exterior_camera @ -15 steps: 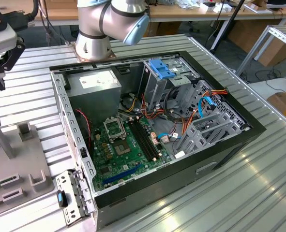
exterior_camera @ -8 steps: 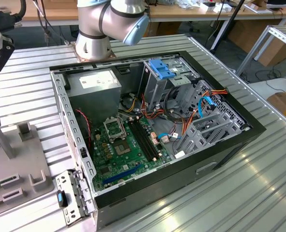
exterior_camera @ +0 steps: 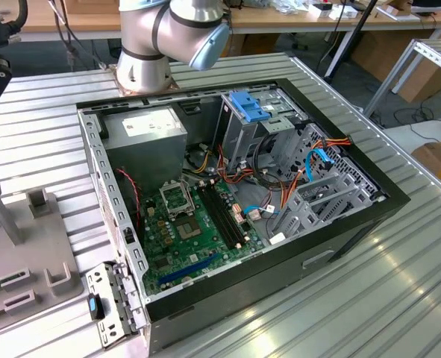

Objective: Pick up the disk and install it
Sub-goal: 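Reach for the disk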

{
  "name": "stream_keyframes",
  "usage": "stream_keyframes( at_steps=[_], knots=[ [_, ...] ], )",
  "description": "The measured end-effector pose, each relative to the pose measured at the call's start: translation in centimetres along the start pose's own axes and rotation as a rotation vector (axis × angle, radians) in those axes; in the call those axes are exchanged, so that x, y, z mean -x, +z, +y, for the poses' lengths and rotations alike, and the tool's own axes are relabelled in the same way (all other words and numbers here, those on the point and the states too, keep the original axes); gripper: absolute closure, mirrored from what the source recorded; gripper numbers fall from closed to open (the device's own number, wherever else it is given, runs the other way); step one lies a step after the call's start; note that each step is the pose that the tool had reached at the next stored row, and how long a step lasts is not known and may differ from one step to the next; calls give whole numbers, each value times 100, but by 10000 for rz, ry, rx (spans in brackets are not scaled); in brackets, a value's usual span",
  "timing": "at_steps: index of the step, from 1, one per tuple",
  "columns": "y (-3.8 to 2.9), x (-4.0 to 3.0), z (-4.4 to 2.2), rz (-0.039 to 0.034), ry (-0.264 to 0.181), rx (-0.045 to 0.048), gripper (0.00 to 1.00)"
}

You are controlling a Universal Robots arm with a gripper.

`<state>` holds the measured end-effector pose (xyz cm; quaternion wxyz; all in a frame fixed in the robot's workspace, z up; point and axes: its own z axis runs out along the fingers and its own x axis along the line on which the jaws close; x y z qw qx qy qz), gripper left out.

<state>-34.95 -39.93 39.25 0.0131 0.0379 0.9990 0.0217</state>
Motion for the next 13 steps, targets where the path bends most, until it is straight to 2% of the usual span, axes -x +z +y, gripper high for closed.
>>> stream_keyframes(
  at_steps=[7, 13],
  knots=[
    [-2, -79, -6, 0, 0, 0, 89],
    [-3, -95, -7, 0, 0, 0, 89]
  ],
)
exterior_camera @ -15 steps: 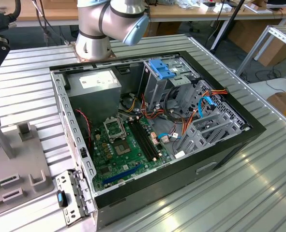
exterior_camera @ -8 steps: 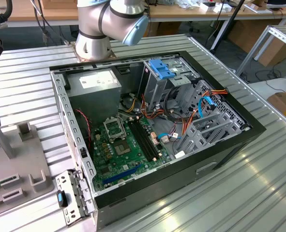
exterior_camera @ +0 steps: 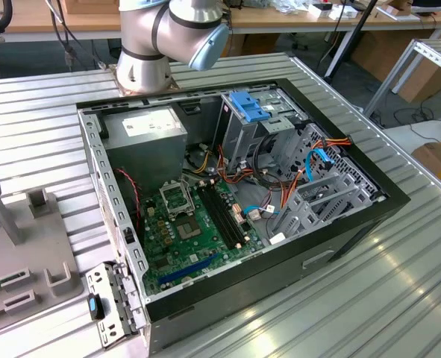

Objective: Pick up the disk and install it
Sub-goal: 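Reach for the disk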

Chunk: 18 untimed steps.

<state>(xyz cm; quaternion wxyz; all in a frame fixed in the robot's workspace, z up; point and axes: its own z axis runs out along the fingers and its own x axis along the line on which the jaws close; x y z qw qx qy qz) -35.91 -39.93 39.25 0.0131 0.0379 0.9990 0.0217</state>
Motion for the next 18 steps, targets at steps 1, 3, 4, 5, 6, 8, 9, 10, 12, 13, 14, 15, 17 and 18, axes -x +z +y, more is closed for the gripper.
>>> stream_keyframes(
  at_steps=[1, 3, 4, 5, 6, 8, 9, 10, 12, 13, 14, 15, 17, 18],
  knots=[
    [0, 0, 0, 0, 0, 0, 89],
    [0, -1, 0, 0, 0, 0, 89],
    [0, -1, 0, 0, 0, 0, 89],
    [0, -2, 0, 0, 0, 0, 89],
    [0, -2, 0, 0, 0, 0, 89],
    [0, -3, 0, 0, 0, 0, 89],
    [0, -3, 0, 0, 0, 0, 89],
    [0, -6, 0, 0, 0, 0, 89],
    [-3, -142, -11, -1, 1, 0, 89],
    [-5, -211, -16, 0, 0, 0, 89],
    [-7, -244, -18, 1, 0, -1, 89],
    [-7, -273, -20, 0, 0, 0, 89],
    [-9, -353, -27, 0, 0, 0, 89],
    [-9, -355, -27, 0, -1, 0, 89]
  ],
)
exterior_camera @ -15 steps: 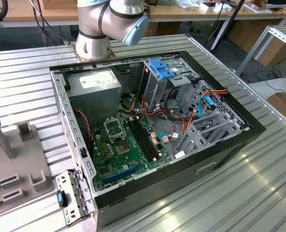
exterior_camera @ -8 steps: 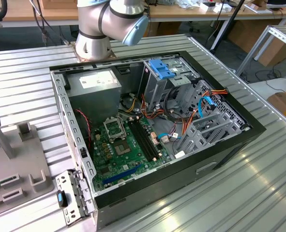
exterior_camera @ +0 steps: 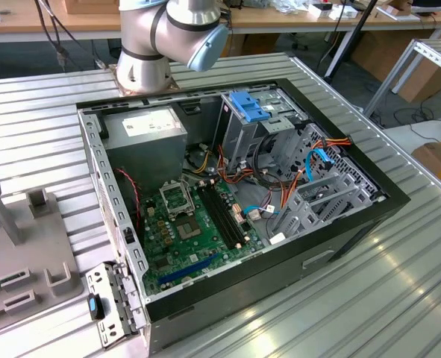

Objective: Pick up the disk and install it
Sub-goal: 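Reach for the disk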

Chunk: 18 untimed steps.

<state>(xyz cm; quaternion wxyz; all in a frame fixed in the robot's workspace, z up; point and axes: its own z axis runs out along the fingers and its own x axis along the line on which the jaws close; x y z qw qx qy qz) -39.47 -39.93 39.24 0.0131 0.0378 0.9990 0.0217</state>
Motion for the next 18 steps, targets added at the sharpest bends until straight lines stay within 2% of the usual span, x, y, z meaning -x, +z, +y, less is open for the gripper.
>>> stream_keyframes(
  at_steps=[6, 11, 18],
  knots=[
    [0, -5, 2, 0, 1, 0, 89],
    [0, -41, 30, 0, 1, 0, 89],
    [1, -44, 37, 0, 1, 1, 89]
  ],
)
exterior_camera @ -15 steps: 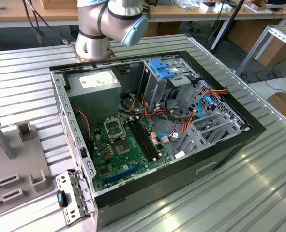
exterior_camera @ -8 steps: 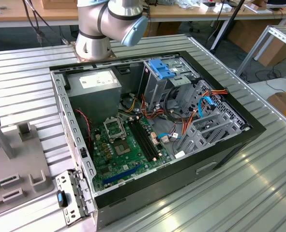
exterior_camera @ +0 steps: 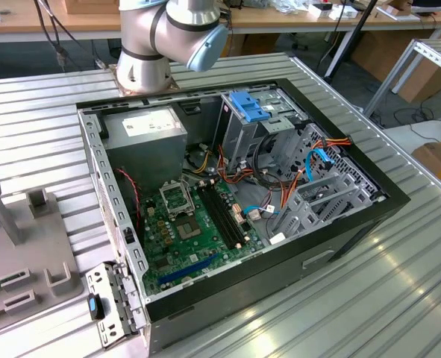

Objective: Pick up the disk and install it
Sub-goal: 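Reach for the disk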

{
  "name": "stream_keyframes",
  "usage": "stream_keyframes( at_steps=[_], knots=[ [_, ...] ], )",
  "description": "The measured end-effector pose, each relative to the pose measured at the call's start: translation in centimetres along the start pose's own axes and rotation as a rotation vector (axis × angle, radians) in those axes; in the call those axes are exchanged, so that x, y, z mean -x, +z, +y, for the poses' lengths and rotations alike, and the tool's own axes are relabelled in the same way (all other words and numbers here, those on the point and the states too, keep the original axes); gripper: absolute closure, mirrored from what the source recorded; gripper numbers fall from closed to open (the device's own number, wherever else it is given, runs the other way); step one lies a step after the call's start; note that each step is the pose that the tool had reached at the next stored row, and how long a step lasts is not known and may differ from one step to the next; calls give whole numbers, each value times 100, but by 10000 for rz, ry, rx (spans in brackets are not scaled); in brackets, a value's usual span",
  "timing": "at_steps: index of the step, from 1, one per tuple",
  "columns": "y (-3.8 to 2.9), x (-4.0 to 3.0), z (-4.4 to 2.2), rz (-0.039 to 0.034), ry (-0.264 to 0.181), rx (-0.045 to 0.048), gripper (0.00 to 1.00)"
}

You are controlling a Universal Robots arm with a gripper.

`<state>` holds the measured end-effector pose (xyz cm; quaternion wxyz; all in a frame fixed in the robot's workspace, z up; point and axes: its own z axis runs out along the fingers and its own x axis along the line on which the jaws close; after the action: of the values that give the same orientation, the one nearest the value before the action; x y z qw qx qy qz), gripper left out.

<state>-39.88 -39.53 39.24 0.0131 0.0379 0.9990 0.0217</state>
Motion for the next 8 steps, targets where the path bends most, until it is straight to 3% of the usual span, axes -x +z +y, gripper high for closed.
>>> stream_keyframes(
  at_steps=[8],
  knots=[
    [1, -5, 32, 0, 2, -1, 89]
  ],
)
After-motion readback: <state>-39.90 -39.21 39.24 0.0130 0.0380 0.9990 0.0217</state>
